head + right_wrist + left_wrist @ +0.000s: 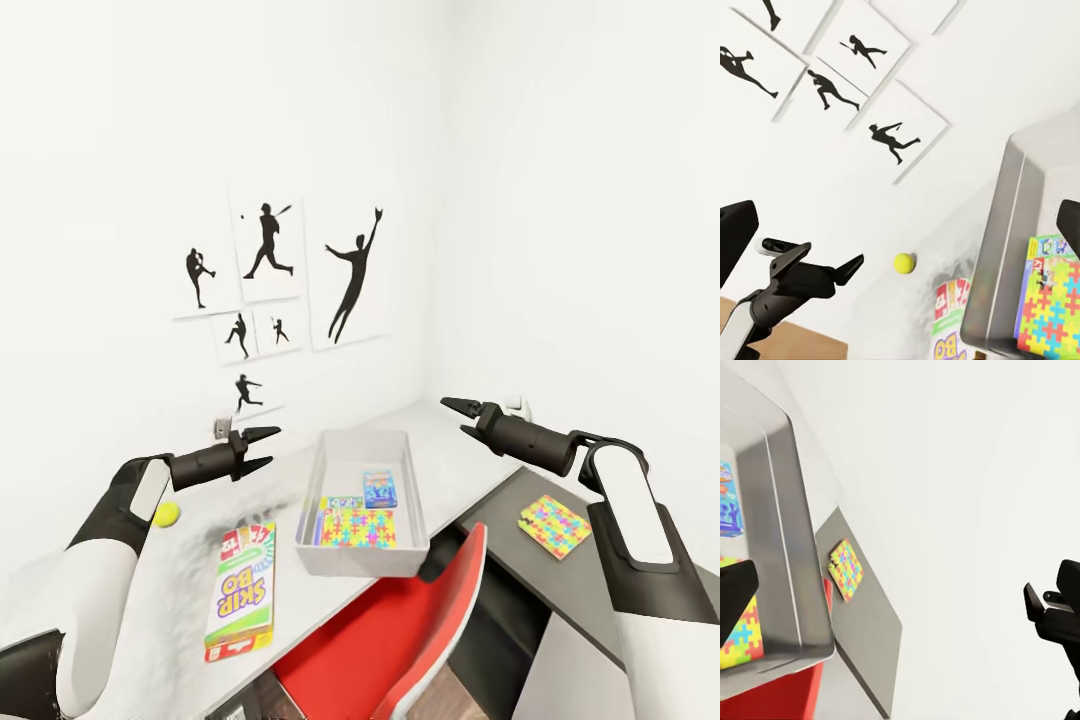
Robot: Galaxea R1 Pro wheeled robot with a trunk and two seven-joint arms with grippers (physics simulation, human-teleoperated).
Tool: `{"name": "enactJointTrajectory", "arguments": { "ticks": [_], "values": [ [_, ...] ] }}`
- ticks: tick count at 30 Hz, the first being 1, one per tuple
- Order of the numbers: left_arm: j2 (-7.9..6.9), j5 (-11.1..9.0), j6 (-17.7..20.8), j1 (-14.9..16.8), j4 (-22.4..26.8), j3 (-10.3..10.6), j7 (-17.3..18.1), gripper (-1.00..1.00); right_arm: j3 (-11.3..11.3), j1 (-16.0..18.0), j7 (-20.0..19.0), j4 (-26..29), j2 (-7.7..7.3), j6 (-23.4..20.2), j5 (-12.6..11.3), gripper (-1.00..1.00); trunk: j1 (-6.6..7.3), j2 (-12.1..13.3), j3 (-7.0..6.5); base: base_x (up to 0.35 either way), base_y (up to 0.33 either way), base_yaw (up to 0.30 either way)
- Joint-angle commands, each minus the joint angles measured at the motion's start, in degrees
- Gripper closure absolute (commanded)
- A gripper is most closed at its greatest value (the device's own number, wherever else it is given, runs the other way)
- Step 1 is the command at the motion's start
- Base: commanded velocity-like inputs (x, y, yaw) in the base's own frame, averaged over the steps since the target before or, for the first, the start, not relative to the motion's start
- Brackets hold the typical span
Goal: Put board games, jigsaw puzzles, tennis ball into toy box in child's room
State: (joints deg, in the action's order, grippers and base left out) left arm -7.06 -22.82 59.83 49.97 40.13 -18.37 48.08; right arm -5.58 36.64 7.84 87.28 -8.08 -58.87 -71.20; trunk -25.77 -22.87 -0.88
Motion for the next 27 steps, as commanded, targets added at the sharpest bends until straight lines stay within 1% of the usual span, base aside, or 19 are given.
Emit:
{"name": "enactJointTrajectory", "arguments": {
  "ticks": [1, 13, 24, 27],
  "values": [
    [0.06, 0.32, 0.17, 0.04, -0.05, -0.14, 0.35, -1.00, -0.04, 0.02, 0.59, 0.06, -0.01, -0.19, -0.61, -1.00, -0.01, -0.05, -0.03, -0.128, 0.000, 0.208],
    [0.04, 0.32, 0.17, 0.04, -0.05, -0.14, 0.35, -1.00, -0.04, 0.01, 0.59, 0.00, 0.05, -0.19, -0.68, -1.00, -0.01, -0.05, -0.73, -0.238, 0.000, 0.234],
    [0.11, 0.32, 0.17, 0.04, -0.05, -0.09, 0.35, -1.00, 0.67, 0.15, 0.60, -0.11, 0.02, -0.19, -0.62, -1.00, -0.01, -0.05, -1.35, -0.039, 0.000, 0.243],
    [0.11, 0.32, 0.17, 0.04, -0.05, -0.09, 0.35, -1.00, 0.72, 0.18, 0.60, -0.16, 0.06, -0.19, -0.61, -1.00, -0.01, -0.05, -1.51, -0.148, 0.052, 0.244]
  ]
}}
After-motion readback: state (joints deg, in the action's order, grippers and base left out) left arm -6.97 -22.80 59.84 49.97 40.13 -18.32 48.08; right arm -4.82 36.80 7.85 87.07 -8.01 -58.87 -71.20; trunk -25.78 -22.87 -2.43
